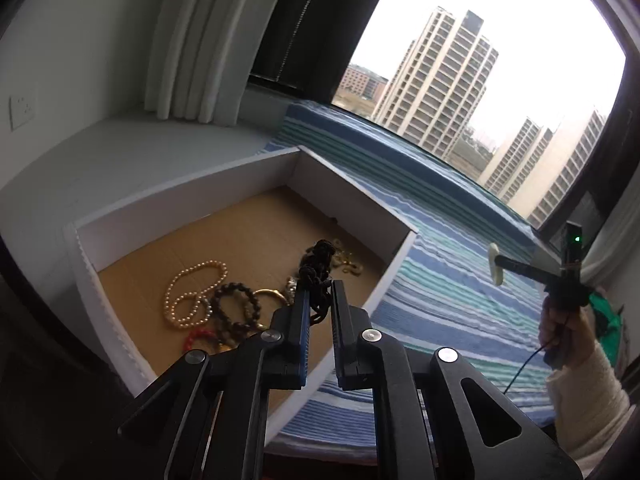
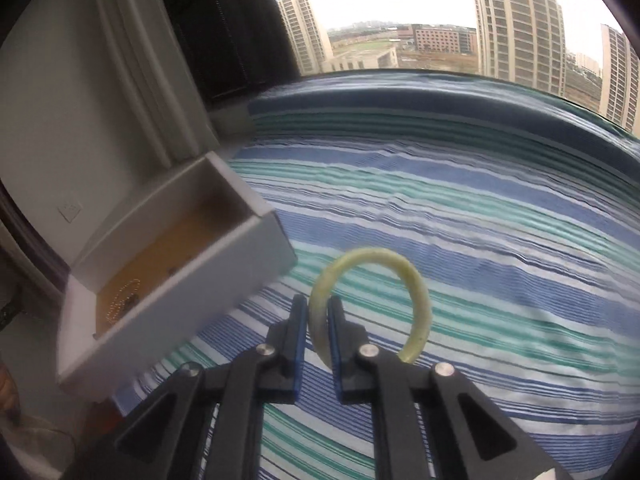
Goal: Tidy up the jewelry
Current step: 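Carry both items into the white box and open both tools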
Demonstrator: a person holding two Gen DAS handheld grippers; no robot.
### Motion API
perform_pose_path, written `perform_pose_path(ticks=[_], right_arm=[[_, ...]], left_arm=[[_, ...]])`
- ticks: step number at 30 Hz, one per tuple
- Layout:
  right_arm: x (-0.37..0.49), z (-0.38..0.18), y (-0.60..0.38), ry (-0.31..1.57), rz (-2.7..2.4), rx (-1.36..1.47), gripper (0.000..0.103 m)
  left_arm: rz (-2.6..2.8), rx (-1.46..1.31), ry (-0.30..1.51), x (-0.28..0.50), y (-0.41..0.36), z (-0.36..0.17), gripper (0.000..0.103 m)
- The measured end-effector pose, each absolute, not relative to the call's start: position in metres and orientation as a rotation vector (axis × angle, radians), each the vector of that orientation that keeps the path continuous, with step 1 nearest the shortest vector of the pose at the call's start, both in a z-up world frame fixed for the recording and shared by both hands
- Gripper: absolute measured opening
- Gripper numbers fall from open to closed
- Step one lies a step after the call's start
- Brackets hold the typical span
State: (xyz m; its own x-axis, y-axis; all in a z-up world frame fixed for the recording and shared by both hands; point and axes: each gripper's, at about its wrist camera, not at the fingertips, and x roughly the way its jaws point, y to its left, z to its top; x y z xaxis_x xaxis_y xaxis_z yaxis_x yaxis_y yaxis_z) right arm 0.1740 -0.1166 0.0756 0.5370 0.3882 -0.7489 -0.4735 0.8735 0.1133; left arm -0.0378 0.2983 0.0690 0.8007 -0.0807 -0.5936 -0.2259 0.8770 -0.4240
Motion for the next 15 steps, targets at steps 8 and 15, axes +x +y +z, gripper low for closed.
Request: perform_pose_path(ticks=[8, 15], right_arm=[[0.159, 0.089, 0.041, 0.84, 0.803, -0.224, 0.011], [0.132, 0.038, 0.141, 0.934, 0.942, -0.382, 0.011]], left_arm=[[0.162, -0.517, 0.817, -0.018, 0.321, 0.011, 0.008], [0.205, -0.547, 0.897, -0.005, 0.327, -0.021, 0.008]])
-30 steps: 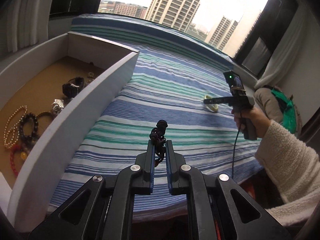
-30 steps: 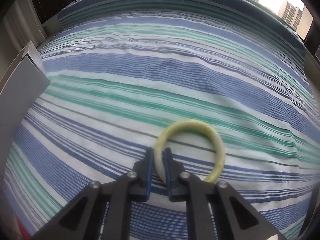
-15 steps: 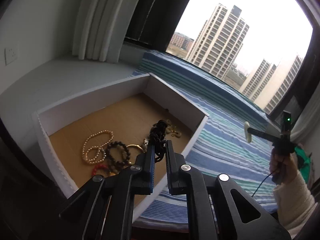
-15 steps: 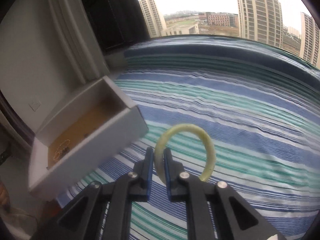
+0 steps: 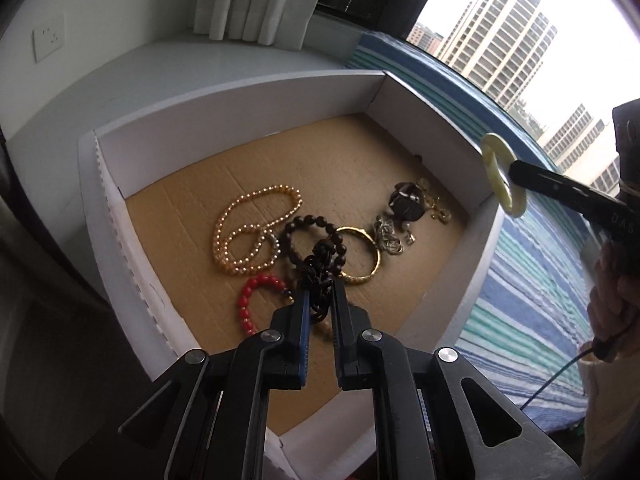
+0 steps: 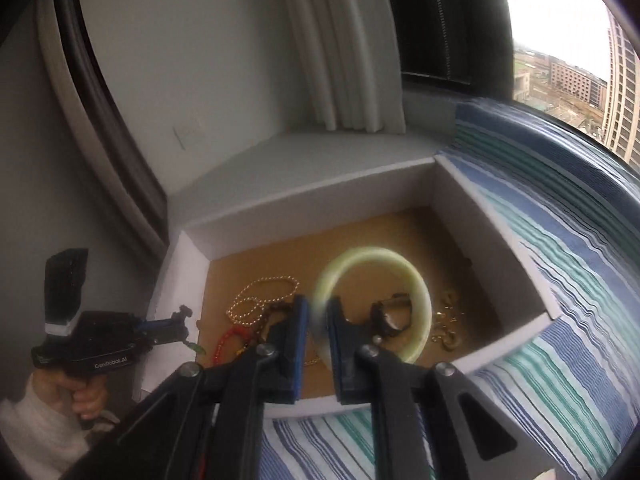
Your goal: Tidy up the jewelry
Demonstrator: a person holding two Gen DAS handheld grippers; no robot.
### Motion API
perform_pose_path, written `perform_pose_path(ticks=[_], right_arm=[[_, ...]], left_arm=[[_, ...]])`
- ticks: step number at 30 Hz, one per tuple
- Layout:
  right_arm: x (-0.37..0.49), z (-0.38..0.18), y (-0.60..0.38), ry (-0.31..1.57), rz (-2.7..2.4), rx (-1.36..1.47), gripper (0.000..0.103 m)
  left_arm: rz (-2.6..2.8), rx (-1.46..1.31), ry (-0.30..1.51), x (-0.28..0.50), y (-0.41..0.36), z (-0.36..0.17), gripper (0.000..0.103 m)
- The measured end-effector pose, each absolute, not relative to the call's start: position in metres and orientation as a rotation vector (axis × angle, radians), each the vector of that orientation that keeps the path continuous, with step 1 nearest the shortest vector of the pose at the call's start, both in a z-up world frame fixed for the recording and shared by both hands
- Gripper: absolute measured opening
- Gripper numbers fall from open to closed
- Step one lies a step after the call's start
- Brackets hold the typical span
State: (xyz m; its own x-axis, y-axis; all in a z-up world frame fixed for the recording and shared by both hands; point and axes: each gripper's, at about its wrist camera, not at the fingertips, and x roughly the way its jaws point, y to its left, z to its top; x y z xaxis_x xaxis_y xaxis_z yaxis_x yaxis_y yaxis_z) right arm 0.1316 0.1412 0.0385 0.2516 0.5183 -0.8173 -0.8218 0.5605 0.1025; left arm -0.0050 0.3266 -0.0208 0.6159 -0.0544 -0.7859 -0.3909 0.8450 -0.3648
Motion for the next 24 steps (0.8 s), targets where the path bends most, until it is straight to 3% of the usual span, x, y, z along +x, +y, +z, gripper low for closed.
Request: perform_pose_path(ticks=[6, 7, 9, 10, 11, 12, 13, 14, 18, 21, 24], right_arm=[[0.117, -0.031, 0.183, 1.071, 0.95, -0.6, 0.012], [0.116, -0.04, 0.186, 1.087, 0.943, -0.625, 0.012], [0.115, -0.049, 0.188, 1.109, 0.938, -0.642, 0.013], [0.115, -0.049, 0.187, 1.119, 0.939, -0.625, 0.013], [0.115, -0.047, 0.186, 1.127, 0.942, -0.603, 0.024], [0.116, -0.043, 0.182, 1.124, 0.943, -0.579, 0.045], [0.117, -0.036, 0.178, 1.107, 0.94, -0.559, 0.057], [0.116, -0.029, 0.173, 1.079, 0.931, -0.547, 0.068], [0.113, -0.004, 0.157, 0.979, 0.882, -0.52, 0.069], [0.108, 0.007, 0.143, 0.918, 0.845, -0.512, 0.082], [0.104, 0.012, 0.133, 0.883, 0.807, -0.521, 0.082]], left_arm=[[0.254, -0.543, 0.941, 0.004, 0.324, -0.039, 0.009], [0.278, -0.537, 0.945, 0.004, 0.323, -0.041, 0.014], [0.318, -0.516, 0.938, 0.001, 0.32, -0.04, 0.038], [0.351, -0.498, 0.924, -0.002, 0.318, -0.037, 0.063], [0.39, -0.472, 0.904, -0.005, 0.316, -0.033, 0.082], [0.43, -0.439, 0.882, -0.008, 0.313, -0.028, 0.088], [0.464, -0.404, 0.86, -0.01, 0.309, -0.022, 0.095], [0.491, -0.371, 0.842, -0.012, 0.307, -0.018, 0.098], [0.581, -0.261, 0.788, -0.01, 0.293, 0.003, 0.101], [0.637, -0.232, 0.767, -0.007, 0.284, 0.015, 0.102], [0.673, -0.27, 0.728, -0.009, 0.28, 0.02, 0.102]])
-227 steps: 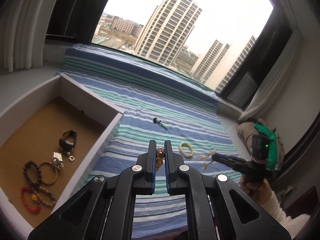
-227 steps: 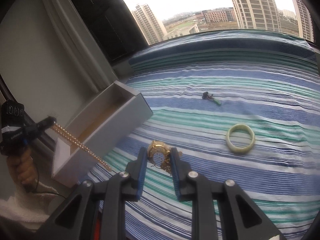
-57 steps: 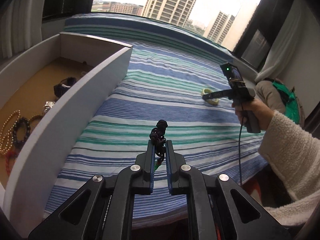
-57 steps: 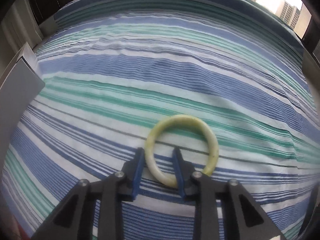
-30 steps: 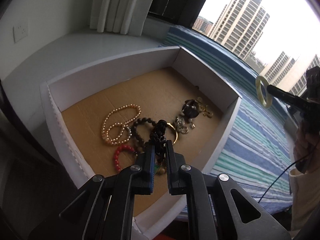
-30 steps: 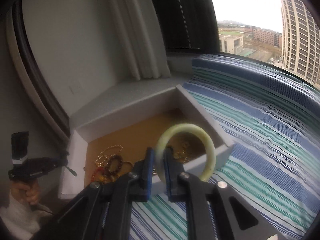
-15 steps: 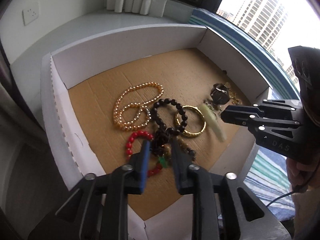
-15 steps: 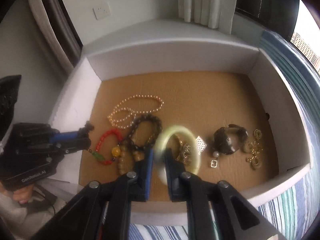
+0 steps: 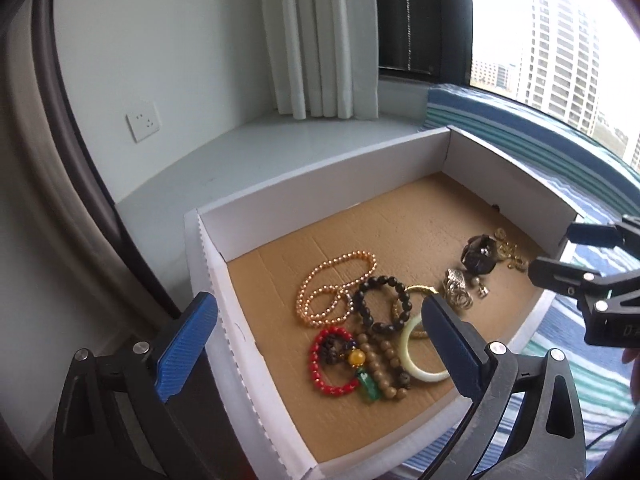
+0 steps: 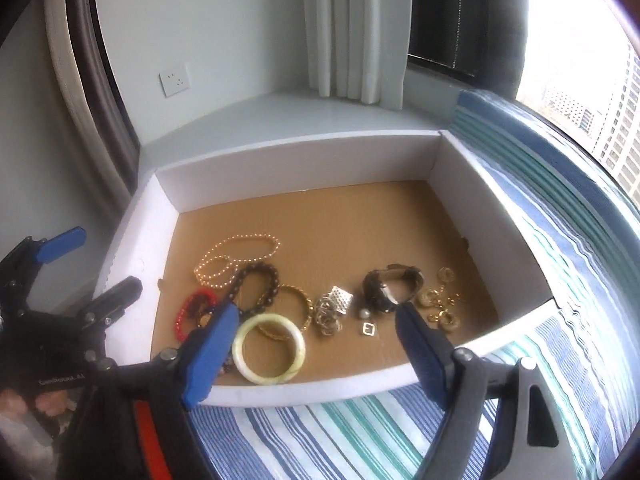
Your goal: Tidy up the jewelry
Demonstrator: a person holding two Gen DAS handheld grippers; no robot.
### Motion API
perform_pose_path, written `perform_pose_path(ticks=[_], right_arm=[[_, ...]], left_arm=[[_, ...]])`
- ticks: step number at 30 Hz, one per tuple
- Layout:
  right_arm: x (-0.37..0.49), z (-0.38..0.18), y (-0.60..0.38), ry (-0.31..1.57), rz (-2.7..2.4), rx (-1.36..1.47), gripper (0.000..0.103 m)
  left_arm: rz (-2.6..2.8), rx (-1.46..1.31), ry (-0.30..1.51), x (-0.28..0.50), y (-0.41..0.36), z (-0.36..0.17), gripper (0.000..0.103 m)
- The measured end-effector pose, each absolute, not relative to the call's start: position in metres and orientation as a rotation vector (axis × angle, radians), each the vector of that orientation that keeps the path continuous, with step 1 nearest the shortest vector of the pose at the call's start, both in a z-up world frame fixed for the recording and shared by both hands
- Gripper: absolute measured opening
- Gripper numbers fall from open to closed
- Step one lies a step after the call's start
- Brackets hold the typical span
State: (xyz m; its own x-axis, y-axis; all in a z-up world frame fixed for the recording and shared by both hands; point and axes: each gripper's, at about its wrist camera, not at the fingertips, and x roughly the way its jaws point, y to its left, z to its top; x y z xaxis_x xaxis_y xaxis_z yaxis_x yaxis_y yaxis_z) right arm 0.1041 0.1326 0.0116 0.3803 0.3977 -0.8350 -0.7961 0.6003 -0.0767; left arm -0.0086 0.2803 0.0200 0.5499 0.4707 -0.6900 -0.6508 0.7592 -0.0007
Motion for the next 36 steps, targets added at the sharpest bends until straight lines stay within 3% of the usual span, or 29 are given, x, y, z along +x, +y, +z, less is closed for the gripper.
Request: perform_pose_path(ticks=[14, 36], right_arm=[[0.097, 0.009, 0.128, 0.89, 0.771, -0.538, 0.082], [0.086, 0.009, 0.145, 0.919, 0.739, -0.557, 0.083]], left_arm=[[0.652, -0.322, 0.89, -0.001, 0.275, 0.009, 0.102], [0.664, -0.423, 0.894, -0.014, 0.289, 0.01, 0.103]])
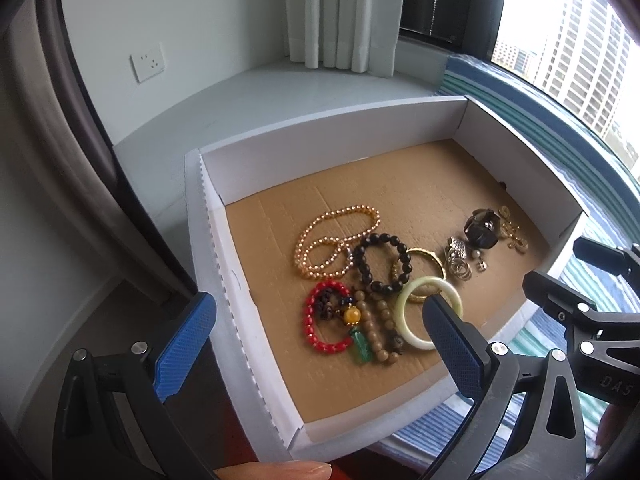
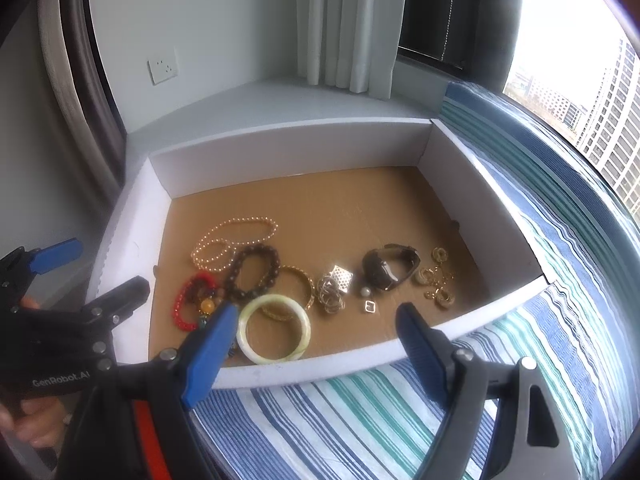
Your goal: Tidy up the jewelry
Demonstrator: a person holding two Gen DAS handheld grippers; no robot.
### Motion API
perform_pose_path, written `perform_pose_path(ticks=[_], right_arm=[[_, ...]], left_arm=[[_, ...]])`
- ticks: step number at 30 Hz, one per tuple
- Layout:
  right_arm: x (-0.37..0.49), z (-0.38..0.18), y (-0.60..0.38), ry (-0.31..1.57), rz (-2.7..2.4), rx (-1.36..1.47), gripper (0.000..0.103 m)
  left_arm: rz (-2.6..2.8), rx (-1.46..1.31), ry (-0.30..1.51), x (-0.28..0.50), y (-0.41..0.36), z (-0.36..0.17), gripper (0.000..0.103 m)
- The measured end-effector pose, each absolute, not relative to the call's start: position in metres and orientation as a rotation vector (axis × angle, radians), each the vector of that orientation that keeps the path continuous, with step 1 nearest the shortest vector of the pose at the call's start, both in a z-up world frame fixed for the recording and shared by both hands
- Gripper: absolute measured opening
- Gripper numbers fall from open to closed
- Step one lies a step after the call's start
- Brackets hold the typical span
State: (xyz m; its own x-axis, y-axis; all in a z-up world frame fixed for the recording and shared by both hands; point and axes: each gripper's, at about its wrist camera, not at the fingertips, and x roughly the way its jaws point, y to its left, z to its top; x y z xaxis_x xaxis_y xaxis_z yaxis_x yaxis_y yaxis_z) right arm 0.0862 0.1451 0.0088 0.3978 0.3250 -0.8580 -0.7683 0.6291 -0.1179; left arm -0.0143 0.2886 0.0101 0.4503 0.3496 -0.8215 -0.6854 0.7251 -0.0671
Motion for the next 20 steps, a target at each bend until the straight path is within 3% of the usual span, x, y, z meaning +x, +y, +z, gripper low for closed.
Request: perform_pose_path(ticks=[20], right_arm=[[0.088, 0.013, 0.14, 0.925, 0.699, -0.581, 0.083]], left_arm=[[0.694, -0.373, 0.871, -0.013, 0.279, 0.022, 0.102]])
